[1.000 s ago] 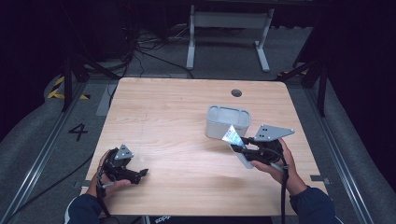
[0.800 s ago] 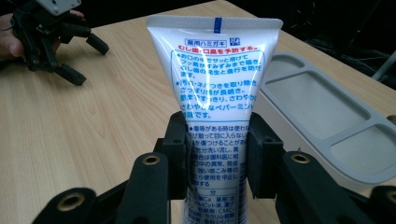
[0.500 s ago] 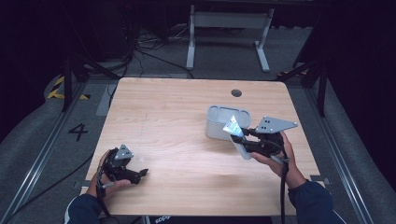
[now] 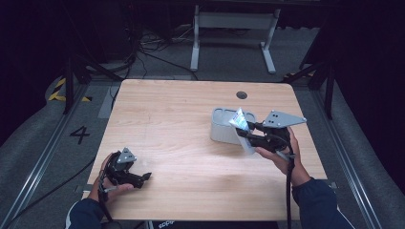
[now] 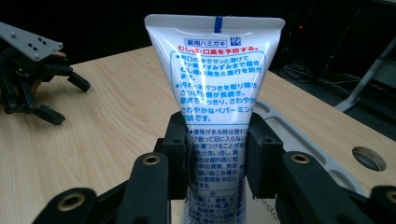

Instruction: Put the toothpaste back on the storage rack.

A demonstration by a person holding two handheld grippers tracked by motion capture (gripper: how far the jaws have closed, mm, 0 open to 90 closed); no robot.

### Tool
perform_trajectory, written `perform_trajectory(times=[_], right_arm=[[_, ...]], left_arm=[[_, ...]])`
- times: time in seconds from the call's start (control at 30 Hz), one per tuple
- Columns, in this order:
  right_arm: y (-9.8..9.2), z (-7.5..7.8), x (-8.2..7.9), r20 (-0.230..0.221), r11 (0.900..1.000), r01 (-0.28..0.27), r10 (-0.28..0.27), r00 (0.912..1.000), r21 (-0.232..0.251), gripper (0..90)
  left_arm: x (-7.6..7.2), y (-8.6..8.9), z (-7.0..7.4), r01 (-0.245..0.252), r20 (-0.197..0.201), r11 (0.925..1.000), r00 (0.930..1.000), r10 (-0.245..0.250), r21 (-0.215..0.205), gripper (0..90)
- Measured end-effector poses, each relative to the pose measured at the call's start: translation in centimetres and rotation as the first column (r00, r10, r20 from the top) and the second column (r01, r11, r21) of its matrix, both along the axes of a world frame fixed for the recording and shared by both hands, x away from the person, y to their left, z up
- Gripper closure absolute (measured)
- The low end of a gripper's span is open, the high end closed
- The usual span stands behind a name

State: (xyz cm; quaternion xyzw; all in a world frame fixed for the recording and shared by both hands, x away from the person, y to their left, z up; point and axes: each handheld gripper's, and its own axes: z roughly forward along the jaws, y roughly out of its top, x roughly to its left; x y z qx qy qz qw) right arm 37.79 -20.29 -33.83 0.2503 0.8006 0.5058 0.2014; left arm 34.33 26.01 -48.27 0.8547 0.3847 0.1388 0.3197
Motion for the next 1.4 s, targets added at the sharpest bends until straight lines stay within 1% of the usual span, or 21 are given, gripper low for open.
perform_trajectory(times=[0.13, 0.23, 0.27, 0.37, 0.4, 0.43, 0.53, 0.63, 0.73, 0.87, 0.9, 0.93, 0.97, 1.0, 1.07, 1.1, 1.13, 1.17, 1.27, 1.3, 1.4], right_arm=[[0.1, 0.2, 0.4, 0.007, 1.000, 0.006, -0.006, 1.0000, 0.012, 66.5], [0.1, 0.3, 0.6, 0.011, 1.000, 0.009, -0.010, 0.9999, 0.021, 66.6], [0.1, 0.4, 0.7, 0.013, 1.000, 0.011, -0.012, 0.9998, 0.024, 66.5], [0.2, 0.6, 1.0, 0.021, 0.999, 0.017, -0.018, 0.9996, 0.030, 66.6], [0.2, 0.6, 1.2, 0.024, 0.999, 0.022, -0.023, 0.9994, 0.033, 66.6], [0.2, 0.6, 1.3, 0.022, 0.999, 0.024, -0.025, 0.9994, 0.038, 66.5], [0.2, 0.6, 1.7, 0.025, 0.999, 0.031, -0.032, 0.9992, 0.045, 66.5], [0.2, 0.7, 1.8, 0.025, 0.998, 0.035, -0.036, 0.9990, 0.050, 66.5], [0.3, 0.9, 2.1, 0.025, 0.997, 0.041, -0.043, 0.9988, 0.065, 66.4], [0.3, 1.2, 2.4, 0.028, 0.996, 0.045, -0.048, 0.9985, 0.072, 66.4], [0.4, 1.3, 2.4, 0.030, 0.997, 0.046, -0.048, 0.9984, 0.069, 66.4], [0.4, 1.3, 2.6, 0.035, 0.997, 0.049, -0.052, 0.9981, 0.064, 66.4], [0.5, 1.4, 2.8, 0.041, 0.996, 0.049, -0.052, 0.9978, 0.071, 66.4], [0.5, 1.4, 2.8, 0.038, 0.996, 0.052, -0.055, 0.9978, 0.069, 66.4], [0.6, 1.3, 3.1, 0.038, 0.996, 0.053, -0.056, 0.9977, 0.073, 66.4], [0.7, 1.3, 3.2, 0.034, 0.996, 0.053, -0.056, 0.9979, 0.076, 66.4], [0.7, 1.3, 3.3, 0.041, 0.996, 0.055, -0.058, 0.9975, 0.074, 66.4], [0.7, 1.3, 3.4, 0.040, 0.995, 0.056, -0.060, 0.9974, 0.076, 66.4], [0.7, 1.5, 3.7, 0.042, 0.995, 0.056, -0.060, 0.9973, 0.083, 66.5], [0.8, 1.6, 3.8, 0.051, 0.995, 0.059, -0.064, 0.9966, 0.080, 66.5], [0.9, 1.9, 4.0, 0.057, 0.995, 0.062, -0.066, 0.9962, 0.082, 66.5]], left_arm=[[0.0, 0.0, 0.0, -0.003, -0.008, 1.0000, 1.0000, 0.003, -0.006, 0.6], [0.0, 0.0, 0.0, -0.003, -0.007, 1.0000, 1.0000, 0.003, -0.006, 0.6], [0.0, 0.0, 0.0, -0.002, -0.001, 1.0000, 1.0000, 0.002, -0.002, 0.6], [0.0, 0.0, 0.0, -0.003, -0.007, 1.0000, 1.0000, 0.003, -0.006, 0.7], [0.0, 0.0, 0.0, -0.001, 0.001, 1.0000, 1.0000, 0.001, -0.001, 0.7], [0.0, 0.0, 0.0, -0.004, -0.007, 1.0000, 1.0000, 0.004, -0.006, 0.7], [0.0, 0.0, 0.0, -0.004, -0.003, 1.0000, 1.0000, 0.004, -0.004, 0.6], [0.0, 0.0, 0.0, -0.003, -0.007, 1.0000, 1.0000, 0.003, -0.006, 0.7], [0.0, 0.0, 0.0, -0.004, -0.007, 1.0000, 1.0000, 0.004, -0.007, 0.6], [0.0, 0.0, 0.0, -0.004, -0.007, 1.0000, 1.0000, 0.004, -0.007, 0.6], [0.0, 0.0, 0.0, 0.000, 0.005, 1.0000, 1.0000, 0.000, 0.003, 0.6], [0.0, 0.0, 0.0, -0.003, -0.007, 1.0000, 1.0000, 0.003, -0.005, 0.6], [0.0, 0.0, 0.0, -0.003, -0.007, 1.0000, 1.0000, 0.003, -0.006, 0.7], [0.0, 0.0, 0.0, -0.003, 0.000, 1.0000, 1.0000, 0.003, -0.003, 0.6], [0.0, 0.0, 0.0, -0.003, -0.008, 1.0000, 1.0000, 0.003, -0.006, 0.6], [0.0, 0.0, 0.0, 0.000, 0.004, 1.0000, 1.0000, 0.000, 0.001, 0.6], [0.0, 0.0, 0.0, -0.004, -0.007, 1.0000, 1.0000, 0.004, -0.007, 0.7], [0.0, 0.0, 0.0, 0.000, 0.000, 1.0000, 1.0000, 0.000, -0.001, 0.7], [0.0, 0.0, 0.0, -0.004, -0.004, 1.0000, 1.0000, 0.004, -0.005, 0.6], [0.0, 0.0, 0.0, -0.003, -0.007, 1.0000, 1.0000, 0.003, -0.006, 0.6], [0.0, 0.0, 0.0, -0.003, 0.000, 1.0000, 1.0000, 0.003, -0.002, 0.7]])
